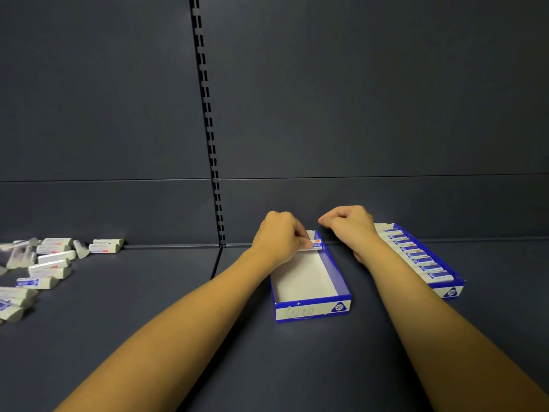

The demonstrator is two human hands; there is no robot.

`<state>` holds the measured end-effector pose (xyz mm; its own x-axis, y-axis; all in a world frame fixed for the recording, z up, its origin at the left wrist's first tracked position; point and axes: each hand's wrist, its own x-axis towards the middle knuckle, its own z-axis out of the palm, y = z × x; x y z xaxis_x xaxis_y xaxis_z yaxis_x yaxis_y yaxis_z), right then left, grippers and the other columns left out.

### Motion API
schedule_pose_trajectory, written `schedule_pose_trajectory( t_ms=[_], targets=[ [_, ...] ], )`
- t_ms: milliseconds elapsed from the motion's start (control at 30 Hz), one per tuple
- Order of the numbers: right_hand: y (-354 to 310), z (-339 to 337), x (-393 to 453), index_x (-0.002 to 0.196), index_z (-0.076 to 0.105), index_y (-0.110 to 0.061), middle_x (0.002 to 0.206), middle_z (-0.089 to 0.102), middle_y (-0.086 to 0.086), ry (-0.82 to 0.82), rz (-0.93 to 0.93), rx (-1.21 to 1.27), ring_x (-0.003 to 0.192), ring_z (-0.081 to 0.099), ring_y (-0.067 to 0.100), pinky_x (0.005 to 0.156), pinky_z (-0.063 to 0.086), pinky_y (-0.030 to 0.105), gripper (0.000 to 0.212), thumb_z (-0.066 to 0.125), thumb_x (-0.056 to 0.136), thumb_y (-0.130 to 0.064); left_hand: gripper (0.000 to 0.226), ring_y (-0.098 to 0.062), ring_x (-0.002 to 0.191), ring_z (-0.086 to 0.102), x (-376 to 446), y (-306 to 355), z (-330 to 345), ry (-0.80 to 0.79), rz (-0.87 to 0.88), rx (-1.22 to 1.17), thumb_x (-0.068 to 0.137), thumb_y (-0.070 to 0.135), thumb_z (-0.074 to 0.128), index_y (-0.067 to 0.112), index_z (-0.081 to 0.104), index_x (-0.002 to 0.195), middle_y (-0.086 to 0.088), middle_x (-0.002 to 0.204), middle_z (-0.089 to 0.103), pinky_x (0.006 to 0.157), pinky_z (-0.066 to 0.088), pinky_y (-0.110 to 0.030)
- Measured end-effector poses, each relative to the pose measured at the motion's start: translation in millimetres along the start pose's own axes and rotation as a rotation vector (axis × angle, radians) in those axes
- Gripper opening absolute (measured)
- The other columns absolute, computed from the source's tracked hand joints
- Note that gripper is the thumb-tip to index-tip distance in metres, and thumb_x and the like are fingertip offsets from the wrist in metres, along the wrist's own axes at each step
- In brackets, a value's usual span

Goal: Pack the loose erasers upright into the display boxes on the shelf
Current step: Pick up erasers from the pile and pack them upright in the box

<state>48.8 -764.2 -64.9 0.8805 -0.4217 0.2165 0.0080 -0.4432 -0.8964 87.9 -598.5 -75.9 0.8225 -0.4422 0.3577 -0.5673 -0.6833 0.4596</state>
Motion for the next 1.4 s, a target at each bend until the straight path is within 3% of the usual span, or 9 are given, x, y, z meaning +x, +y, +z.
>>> schedule_pose_trajectory(
  t_ms=[200,367,533,667,967,1233,1400],
  targets=[
    [1,-1,-2,0.082,0.072,-0.026,0.091,0.07,-0.006,-0.011,-0.002,-0.005,0.095,0.063,0.012,0.069,0.049,0.025,0.01,0.069,0.091,-0.022,0.01,-0.016,0.08,0.068,8,1,0,-0.032,-0.038,-0.033,0.083,0.027,0.082,0.018,0.083,0.087,-0.002,0.088,0.076,0.063,0.054,-0.025],
    [1,-2,-4,0.086,0.074,-0.022,0.088,0.07,-0.007,-0.006,-0.01,-0.007,0.092,0.064,0.011,0.064,0.048,0.021,0.008,0.068,0.092,-0.022,0.009,-0.016,0.09,0.067,9,-4,6,-0.026,-0.042,-0.045,0.086,0.026,0.079,0.02,0.083,0.09,-0.002,0.093,0.077,0.072,0.056,-0.028],
    [1,-1,-3,0.087,0.076,-0.019,0.087,0.072,-0.008,-0.004,-0.016,-0.018,0.089,0.066,0.008,0.063,0.048,0.021,0.008,0.069,0.09,-0.022,0.01,-0.015,0.088,0.068,8,-4,9,-0.041,-0.016,-0.03,0.081,0.025,0.083,0.018,0.083,0.088,0.0,0.087,0.077,0.077,0.059,-0.034],
    [1,-2,-5,0.085,0.072,-0.022,0.087,0.07,-0.008,-0.014,-0.005,-0.015,0.088,0.065,0.009,0.062,0.048,0.02,0.008,0.069,0.092,-0.025,0.016,-0.017,0.09,0.069,6,-5,12,-0.057,0.027,0.011,0.084,0.028,0.081,0.015,0.082,0.094,-0.001,0.095,0.077,0.081,0.059,-0.037],
    [2,-4,-6,0.085,0.072,-0.023,0.087,0.07,-0.008,-0.012,-0.015,-0.013,0.089,0.064,0.009,0.062,0.047,0.019,0.008,0.069,0.092,-0.024,0.019,-0.018,0.099,0.067,1,-4,10,-0.095,0.115,0.164,0.09,0.016,0.069,0.014,0.078,0.107,0.0,0.109,0.074,0.083,0.06,-0.037],
    [2,-3,-7,0.083,0.067,-0.026,0.087,0.068,-0.009,-0.04,-0.012,-0.052,0.091,0.065,0.012,0.063,0.048,0.02,0.011,0.069,0.094,-0.028,0.014,-0.015,0.093,0.067,0,-2,11,-0.085,0.088,0.136,0.089,0.023,0.073,0.014,0.077,0.1,0.001,0.103,0.074,0.081,0.06,-0.034],
    [3,-2,-7,0.09,0.072,-0.021,0.088,0.07,-0.008,-0.036,0.0,-0.059,0.089,0.066,0.01,0.063,0.048,0.02,0.009,0.069,0.093,-0.028,0.021,-0.015,0.1,0.062,-2,0,11,-0.06,0.134,0.182,0.089,0.029,0.071,0.015,0.069,0.104,-0.001,0.108,0.068,0.081,0.056,-0.031]
  ],
)
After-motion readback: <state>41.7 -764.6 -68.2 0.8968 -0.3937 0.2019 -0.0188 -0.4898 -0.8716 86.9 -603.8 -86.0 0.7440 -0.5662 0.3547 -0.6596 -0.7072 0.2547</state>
